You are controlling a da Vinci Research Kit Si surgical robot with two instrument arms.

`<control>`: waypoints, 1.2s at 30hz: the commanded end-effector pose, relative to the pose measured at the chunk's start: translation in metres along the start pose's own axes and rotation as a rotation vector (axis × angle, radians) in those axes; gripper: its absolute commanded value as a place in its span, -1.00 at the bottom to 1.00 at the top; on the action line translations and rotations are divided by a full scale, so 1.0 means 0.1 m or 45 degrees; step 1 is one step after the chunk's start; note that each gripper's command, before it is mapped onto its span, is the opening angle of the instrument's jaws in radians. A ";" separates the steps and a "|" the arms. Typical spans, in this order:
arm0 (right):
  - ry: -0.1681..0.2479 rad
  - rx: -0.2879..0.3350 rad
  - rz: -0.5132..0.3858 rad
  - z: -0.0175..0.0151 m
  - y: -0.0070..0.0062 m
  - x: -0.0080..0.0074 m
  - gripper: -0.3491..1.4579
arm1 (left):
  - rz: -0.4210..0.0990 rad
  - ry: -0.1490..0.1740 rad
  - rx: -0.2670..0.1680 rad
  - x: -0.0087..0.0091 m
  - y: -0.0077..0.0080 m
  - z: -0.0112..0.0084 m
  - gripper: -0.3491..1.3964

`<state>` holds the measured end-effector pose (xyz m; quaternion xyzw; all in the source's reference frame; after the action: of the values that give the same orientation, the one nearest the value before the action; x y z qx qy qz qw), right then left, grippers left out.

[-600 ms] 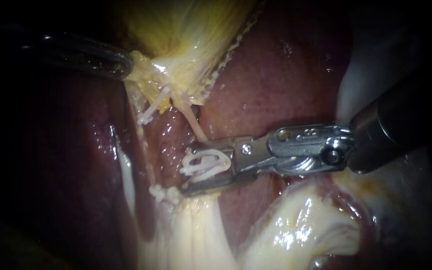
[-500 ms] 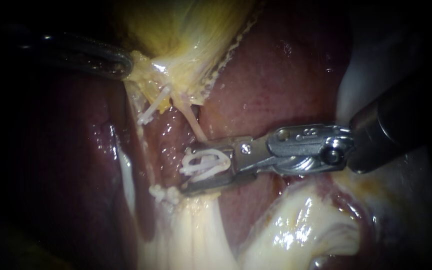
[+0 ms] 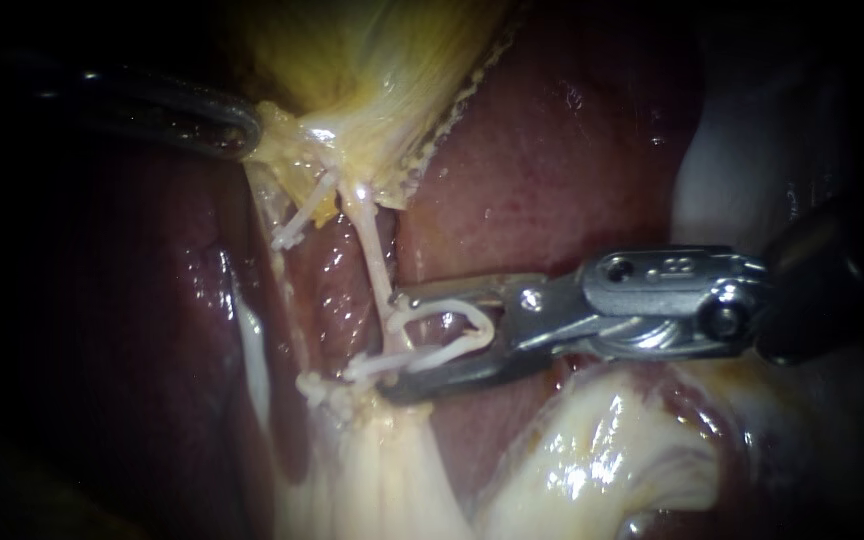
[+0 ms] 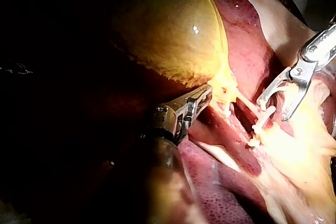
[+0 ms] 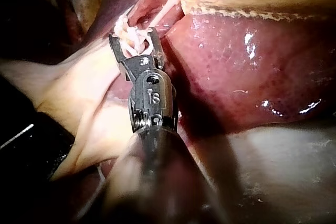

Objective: Clipping second clip right tube

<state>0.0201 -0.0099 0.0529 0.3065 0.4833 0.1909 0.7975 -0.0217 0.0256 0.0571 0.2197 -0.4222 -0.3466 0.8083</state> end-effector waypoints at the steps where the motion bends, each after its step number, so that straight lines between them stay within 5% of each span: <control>1: -0.001 0.001 0.006 -0.002 0.002 -0.001 -0.11 | 0.001 0.000 0.001 0.000 0.000 0.000 -1.00; 11: -0.005 -0.014 0.144 0.009 0.047 -0.024 -0.10 | -0.006 0.000 0.001 0.000 0.000 0.000 -1.00; 17: 0.047 0.002 0.312 0.028 0.063 -0.034 -0.10 | -0.006 0.000 0.001 0.000 0.000 0.000 -1.00; 26: 0.133 0.208 0.463 0.063 0.053 -0.039 -0.09 | -0.006 0.000 0.001 0.000 0.000 0.000 -1.00; 36: 0.167 0.412 0.466 0.052 0.022 -0.018 -0.09 | -0.006 0.000 0.001 0.000 0.000 -0.001 -1.00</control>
<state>0.0238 -0.0110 0.0571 0.5009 0.4943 0.2717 0.6565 -0.0216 0.0256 0.0571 0.2209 -0.4217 -0.3488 0.8073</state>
